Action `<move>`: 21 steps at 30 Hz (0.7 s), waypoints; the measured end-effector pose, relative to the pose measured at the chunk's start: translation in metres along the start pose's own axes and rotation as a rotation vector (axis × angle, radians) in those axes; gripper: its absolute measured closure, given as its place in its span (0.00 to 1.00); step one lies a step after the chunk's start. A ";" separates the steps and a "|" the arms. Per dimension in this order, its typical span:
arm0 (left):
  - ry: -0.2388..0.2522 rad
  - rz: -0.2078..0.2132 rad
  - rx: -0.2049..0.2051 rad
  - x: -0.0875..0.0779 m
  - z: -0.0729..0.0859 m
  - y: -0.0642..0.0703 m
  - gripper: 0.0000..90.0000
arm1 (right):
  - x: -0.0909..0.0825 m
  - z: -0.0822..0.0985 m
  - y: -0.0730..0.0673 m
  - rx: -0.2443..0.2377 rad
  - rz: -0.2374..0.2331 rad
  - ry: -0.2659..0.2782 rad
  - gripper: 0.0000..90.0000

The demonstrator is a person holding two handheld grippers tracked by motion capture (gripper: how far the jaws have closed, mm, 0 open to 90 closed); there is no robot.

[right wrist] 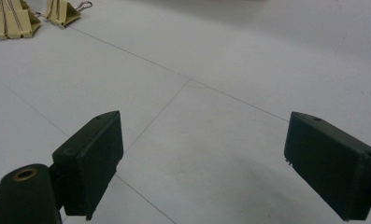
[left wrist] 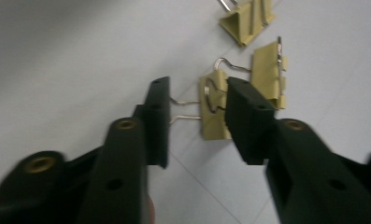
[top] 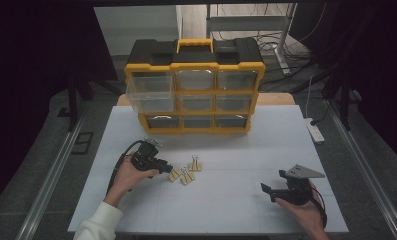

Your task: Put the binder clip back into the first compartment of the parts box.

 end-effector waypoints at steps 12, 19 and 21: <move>0.060 0.074 0.009 -0.005 -0.002 0.008 0.99 | 0.001 0.001 0.001 -0.005 0.006 -0.007 0.14; 0.117 0.025 0.014 -0.017 -0.002 0.011 0.99 | 0.000 0.001 0.001 -0.003 0.008 -0.004 0.14; 0.141 0.013 0.024 -0.023 -0.003 0.013 0.99 | 0.000 0.001 0.001 -0.001 0.009 -0.005 0.14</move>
Point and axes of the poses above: each handheld gripper's, and its own axes: x roughly forward along the jaws, z roughly out of its underside, y roughly to its right, the point moved 5 cm from there along x, roughly forward along the jaws, and after that the axes turned 11 degrees about x, right-handed, at the moved point
